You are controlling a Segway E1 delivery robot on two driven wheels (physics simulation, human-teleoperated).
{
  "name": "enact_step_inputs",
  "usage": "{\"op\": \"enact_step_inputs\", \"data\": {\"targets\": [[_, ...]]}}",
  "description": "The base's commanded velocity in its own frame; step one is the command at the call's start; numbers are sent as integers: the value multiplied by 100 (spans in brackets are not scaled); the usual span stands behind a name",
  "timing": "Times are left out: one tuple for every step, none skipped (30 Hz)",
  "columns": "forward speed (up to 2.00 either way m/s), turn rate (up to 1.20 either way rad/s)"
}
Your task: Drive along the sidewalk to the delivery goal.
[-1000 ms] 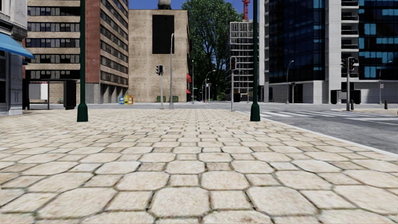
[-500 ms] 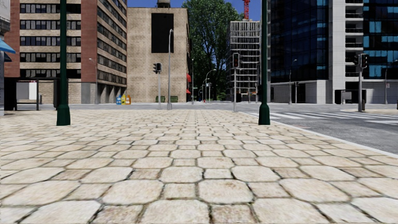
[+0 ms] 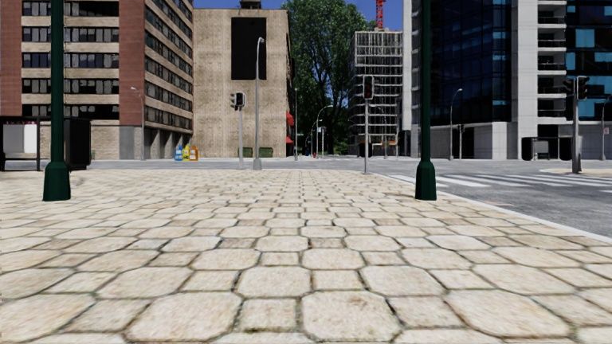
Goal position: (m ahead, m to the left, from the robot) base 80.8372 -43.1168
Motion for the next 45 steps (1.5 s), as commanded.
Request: {"op": "enact_step_inputs", "data": {"targets": [[200, 0], [200, 0], [200, 0], [200, 0], [200, 0], [200, 0], [200, 0], [200, 0], [200, 0], [200, 0], [200, 0], [200, 0], [200, 0], [200, 0], [200, 0], [200, 0], [200, 0], [200, 0], [200, 0], [200, 0], [200, 0], [200, 0], [200, 0], [200, 0], [200, 0], [200, 0], [200, 0], [200, 0], [200, 0], [200, 0], [200, 0], [200, 0], [200, 0], [200, 0], [200, 0], [200, 0], [200, 0], [200, 0], [200, 0], [200, 0], [200, 0], [200, 0], [200, 0], [200, 0], [200, 0]]}}
